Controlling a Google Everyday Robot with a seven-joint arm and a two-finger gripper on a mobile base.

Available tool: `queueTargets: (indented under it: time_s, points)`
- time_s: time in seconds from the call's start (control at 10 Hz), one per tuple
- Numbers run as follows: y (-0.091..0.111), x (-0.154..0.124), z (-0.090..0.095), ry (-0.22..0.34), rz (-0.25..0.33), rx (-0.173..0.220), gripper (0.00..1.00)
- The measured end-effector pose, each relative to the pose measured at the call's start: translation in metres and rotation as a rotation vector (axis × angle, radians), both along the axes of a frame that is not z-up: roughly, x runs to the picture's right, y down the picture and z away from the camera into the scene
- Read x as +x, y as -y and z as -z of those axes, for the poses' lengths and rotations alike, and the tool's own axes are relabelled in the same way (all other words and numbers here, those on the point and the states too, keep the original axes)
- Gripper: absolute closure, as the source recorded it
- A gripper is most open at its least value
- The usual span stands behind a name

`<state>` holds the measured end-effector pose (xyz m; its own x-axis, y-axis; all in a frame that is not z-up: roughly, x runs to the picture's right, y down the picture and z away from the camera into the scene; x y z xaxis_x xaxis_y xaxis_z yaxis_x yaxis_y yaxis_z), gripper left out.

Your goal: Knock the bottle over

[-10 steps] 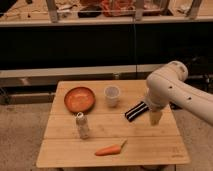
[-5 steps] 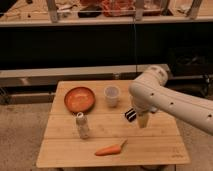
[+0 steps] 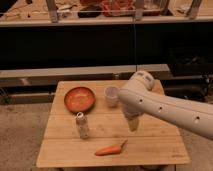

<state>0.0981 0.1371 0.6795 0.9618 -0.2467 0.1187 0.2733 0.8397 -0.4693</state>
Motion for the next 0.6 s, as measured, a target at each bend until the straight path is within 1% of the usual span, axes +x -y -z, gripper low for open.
queueTargets:
  time_s: [0.3,0.6]
  points:
    - [-0.006,-0.021,0.000,0.029,0.021,-0.002,0.20]
    - [-0.011,-0.025,0.000,0.058,0.018,-0.008,0.20]
